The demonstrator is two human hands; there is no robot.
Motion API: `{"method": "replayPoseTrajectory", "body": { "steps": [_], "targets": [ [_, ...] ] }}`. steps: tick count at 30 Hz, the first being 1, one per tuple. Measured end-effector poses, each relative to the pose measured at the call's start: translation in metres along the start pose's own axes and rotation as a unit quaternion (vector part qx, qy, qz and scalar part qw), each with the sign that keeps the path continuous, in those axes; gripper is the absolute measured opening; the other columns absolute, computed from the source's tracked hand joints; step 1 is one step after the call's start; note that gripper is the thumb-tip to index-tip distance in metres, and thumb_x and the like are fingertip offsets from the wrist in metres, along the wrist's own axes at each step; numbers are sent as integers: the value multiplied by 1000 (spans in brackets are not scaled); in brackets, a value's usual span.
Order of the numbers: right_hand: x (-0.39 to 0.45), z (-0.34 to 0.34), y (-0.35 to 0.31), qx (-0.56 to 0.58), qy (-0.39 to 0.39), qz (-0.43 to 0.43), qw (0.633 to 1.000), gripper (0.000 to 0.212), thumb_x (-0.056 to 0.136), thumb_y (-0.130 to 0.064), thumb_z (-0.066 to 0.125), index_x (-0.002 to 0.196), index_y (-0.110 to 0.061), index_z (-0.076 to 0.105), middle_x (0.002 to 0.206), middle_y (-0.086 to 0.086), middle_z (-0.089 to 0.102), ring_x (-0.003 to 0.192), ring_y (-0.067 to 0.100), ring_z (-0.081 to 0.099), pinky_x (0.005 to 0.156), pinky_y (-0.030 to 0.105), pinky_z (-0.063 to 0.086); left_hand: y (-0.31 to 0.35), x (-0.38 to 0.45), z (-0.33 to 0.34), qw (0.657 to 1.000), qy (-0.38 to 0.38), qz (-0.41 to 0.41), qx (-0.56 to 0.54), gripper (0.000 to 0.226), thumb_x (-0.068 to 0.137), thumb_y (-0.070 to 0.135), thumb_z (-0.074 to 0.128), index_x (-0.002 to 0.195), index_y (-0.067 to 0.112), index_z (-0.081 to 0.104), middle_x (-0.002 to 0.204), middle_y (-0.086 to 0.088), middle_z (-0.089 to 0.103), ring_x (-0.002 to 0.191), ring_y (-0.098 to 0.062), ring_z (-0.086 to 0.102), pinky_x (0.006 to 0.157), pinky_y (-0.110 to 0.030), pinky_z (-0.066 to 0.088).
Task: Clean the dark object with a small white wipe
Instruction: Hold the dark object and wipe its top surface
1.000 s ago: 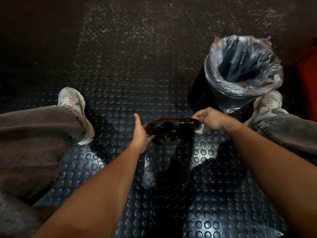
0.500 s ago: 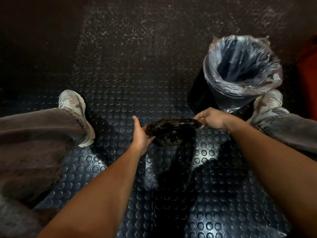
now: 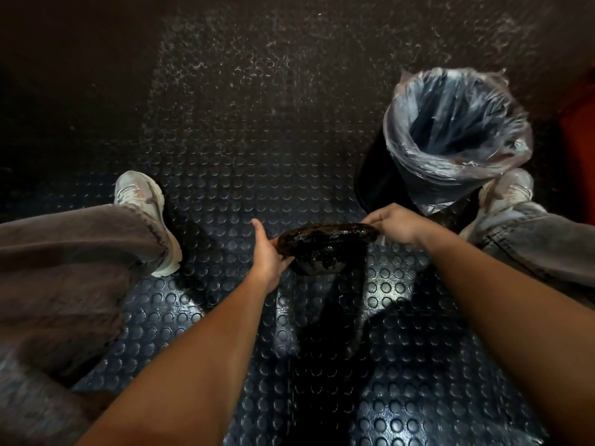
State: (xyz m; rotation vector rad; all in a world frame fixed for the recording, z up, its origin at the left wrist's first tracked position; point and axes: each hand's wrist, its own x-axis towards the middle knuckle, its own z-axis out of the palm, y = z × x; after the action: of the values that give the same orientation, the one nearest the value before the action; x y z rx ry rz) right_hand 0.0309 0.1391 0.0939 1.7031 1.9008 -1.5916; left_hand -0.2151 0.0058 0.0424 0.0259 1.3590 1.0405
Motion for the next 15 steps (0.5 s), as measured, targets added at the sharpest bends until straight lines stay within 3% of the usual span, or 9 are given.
{"method": "replayPoseTrajectory", "body": {
  "steps": [2, 4, 7, 9, 12, 13, 15],
  "targets": [
    [5, -2, -6, -7, -33, -2, 999, 20, 95, -7, 64, 88, -18, 80, 78, 12, 76, 59, 9, 61, 57, 20, 48, 0, 0, 1, 1000, 7, 0, -2, 99, 89, 83, 14, 114, 4, 68, 118, -14, 72, 119, -26, 63, 114, -44, 41],
    [5, -11, -12, -27, -59, -11, 998, 21, 95, -6, 64, 90, -19, 80, 82, 6, 78, 68, 13, 64, 68, 27, 51, 0, 1, 1, 1000, 10, -2, -7, 100, 88, 83, 15, 117, 3, 67, 118, -14, 72, 119, -26, 64, 113, -44, 42],
    [-6, -25, -8, -2, -48, -35, 998, 20, 97, -3, 61, 99, -13, 79, 78, -7, 76, 61, 0, 63, 56, 12, 45, -1, 2, 0, 1000, 7, -1, 0, 103, 87, 84, 14, 124, 2, 64, 120, -14, 71, 120, -26, 63, 114, -45, 41],
    [-7, -25, 5, 42, -28, -25, 998, 20, 96, -2, 62, 99, -12, 79, 82, -4, 76, 73, 0, 67, 64, 11, 47, -2, 1, -1, 1000, 7, -1, 3, 102, 88, 84, 14, 125, 2, 63, 121, -14, 71, 121, -26, 62, 115, -45, 41],
    [-1, -12, 11, 1, -28, -11, 1000, 18, 94, -10, 66, 92, -20, 81, 93, 5, 78, 88, 22, 68, 85, 39, 55, 0, -2, 0, 1000, 9, 3, 3, 97, 89, 82, 14, 117, 5, 65, 121, -14, 71, 121, -26, 62, 115, -45, 41],
    [3, -7, 10, -8, -30, -5, 1000, 18, 94, -10, 66, 91, -20, 81, 92, 9, 78, 81, 23, 65, 80, 40, 55, 1, -3, 2, 1000, 11, 4, 4, 95, 90, 81, 13, 113, 6, 66, 120, -14, 71, 121, -27, 62, 114, -45, 41],
    [5, -4, -1, -5, -42, -4, 999, 18, 94, -7, 65, 89, -17, 80, 81, 13, 75, 65, 17, 61, 60, 26, 52, 3, -6, 4, 1000, 17, 3, 5, 91, 90, 81, 13, 106, 9, 67, 114, -12, 72, 120, -26, 62, 113, -43, 42]
  ]
}}
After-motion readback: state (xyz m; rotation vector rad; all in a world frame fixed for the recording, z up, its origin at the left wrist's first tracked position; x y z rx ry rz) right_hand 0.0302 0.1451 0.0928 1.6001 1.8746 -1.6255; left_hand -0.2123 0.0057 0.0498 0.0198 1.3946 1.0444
